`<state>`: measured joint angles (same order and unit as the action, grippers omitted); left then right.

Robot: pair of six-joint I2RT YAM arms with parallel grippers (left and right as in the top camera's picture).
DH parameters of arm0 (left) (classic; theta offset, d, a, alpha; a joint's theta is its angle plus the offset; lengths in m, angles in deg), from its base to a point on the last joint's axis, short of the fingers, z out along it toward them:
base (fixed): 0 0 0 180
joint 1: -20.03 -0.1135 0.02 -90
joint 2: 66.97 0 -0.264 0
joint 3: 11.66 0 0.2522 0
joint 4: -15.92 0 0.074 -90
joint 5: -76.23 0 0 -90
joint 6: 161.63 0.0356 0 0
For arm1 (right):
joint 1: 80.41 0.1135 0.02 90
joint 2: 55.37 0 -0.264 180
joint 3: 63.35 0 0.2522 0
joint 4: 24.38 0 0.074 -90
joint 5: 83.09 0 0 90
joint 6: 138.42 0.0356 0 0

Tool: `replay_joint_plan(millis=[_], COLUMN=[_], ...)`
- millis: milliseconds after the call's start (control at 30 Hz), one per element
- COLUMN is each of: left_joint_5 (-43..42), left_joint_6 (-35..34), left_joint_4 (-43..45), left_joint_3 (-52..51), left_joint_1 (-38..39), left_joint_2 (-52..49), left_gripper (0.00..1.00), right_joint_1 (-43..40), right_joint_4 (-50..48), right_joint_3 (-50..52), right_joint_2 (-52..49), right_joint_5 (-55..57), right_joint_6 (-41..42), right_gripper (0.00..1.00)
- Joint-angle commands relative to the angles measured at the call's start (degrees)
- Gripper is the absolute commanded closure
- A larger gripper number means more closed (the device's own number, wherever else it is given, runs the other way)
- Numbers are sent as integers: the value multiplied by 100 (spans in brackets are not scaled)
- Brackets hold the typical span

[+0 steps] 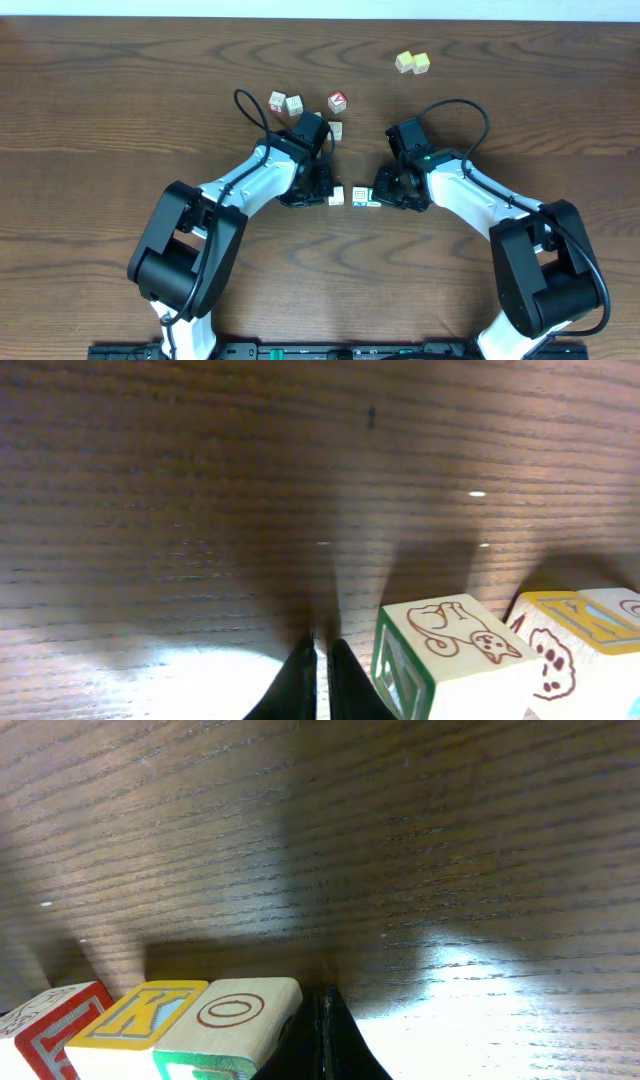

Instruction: Lift 3 blocks

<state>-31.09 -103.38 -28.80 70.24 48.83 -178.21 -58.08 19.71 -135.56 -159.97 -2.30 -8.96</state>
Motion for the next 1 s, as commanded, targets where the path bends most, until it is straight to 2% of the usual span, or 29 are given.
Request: replay_joint_plan(millis=[0, 233, 367, 967], left_joint_5=[-20, -20, -22, -22], left_joint_6=[-48, -50, -48, -52], left_joint_4=[50, 157, 275, 520], left_joint_3=[-44, -44, -44, -44], left_joint_1=[120, 153, 151, 153], left_joint_2=[-96, -96, -96, -96], left_gripper=[92, 92, 93, 93], right_joint_1=[39, 39, 39, 39], right_joint_4=[2, -39, -144, -181], right_joint_3=[46, 46, 46, 46], right_joint_2=[-151, -151, -151, -151], right_joint_5=[-15, -15, -184, -186], right_joint_6=[-33, -37, -334, -352], right_gripper=[99, 99, 99, 99])
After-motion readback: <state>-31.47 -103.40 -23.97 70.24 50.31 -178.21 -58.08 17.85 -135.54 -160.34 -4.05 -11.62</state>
